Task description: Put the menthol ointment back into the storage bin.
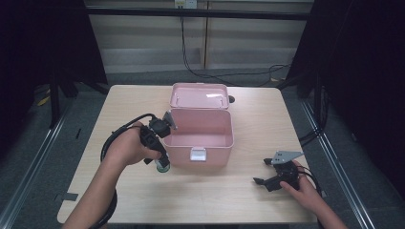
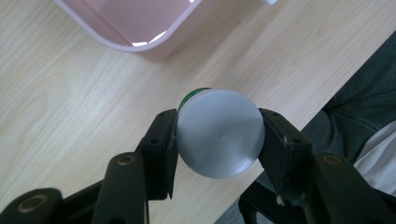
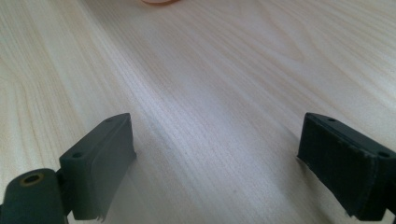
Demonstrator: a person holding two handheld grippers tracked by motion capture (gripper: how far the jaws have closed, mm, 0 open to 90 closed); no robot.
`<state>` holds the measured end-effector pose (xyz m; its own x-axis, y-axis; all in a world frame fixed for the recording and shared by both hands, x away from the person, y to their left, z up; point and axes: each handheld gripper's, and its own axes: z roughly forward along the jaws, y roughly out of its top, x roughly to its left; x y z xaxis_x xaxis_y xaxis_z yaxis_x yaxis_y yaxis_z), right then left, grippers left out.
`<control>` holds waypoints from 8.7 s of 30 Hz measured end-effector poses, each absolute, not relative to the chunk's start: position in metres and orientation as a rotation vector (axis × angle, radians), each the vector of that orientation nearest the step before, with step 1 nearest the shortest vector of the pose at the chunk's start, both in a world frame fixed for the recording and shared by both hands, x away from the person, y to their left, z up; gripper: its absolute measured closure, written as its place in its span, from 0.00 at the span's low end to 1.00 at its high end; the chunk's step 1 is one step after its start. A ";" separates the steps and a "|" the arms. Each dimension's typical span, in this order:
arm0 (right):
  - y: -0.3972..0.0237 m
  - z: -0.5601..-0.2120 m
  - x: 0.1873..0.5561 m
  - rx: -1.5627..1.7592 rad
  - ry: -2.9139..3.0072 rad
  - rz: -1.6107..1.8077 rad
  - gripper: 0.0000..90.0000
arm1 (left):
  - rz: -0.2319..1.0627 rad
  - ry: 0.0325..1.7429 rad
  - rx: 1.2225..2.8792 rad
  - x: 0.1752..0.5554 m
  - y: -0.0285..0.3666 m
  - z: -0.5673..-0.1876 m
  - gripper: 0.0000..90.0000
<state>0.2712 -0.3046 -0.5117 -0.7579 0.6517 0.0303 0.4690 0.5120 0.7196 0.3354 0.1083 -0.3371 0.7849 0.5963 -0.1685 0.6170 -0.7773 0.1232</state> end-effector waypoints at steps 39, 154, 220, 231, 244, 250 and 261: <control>-0.305 -0.512 0.271 0.948 2.514 1.083 0.11 | -0.137 1.009 2.753 0.374 0.081 -0.276 0.56; -0.305 -0.512 0.271 0.945 2.514 1.083 0.11 | -0.040 1.685 2.395 0.469 0.016 -0.402 0.56; -0.305 -0.512 0.271 0.943 2.515 1.083 0.11 | 0.018 1.746 2.311 0.467 0.014 -0.436 0.51; -0.305 -0.512 0.271 0.943 2.515 1.083 0.11 | 0.007 1.731 2.299 0.464 0.017 -0.430 0.40; -0.305 -0.512 0.271 0.944 2.515 1.083 0.11 | 0.001 1.698 2.306 0.462 0.023 -0.420 0.26; -0.305 -0.512 0.271 0.944 2.515 1.083 0.11 | -0.013 1.695 2.299 0.460 0.023 -0.413 0.23; -0.305 -0.512 0.271 0.945 2.514 1.083 0.11 | -0.037 1.678 2.306 0.457 0.020 -0.399 0.21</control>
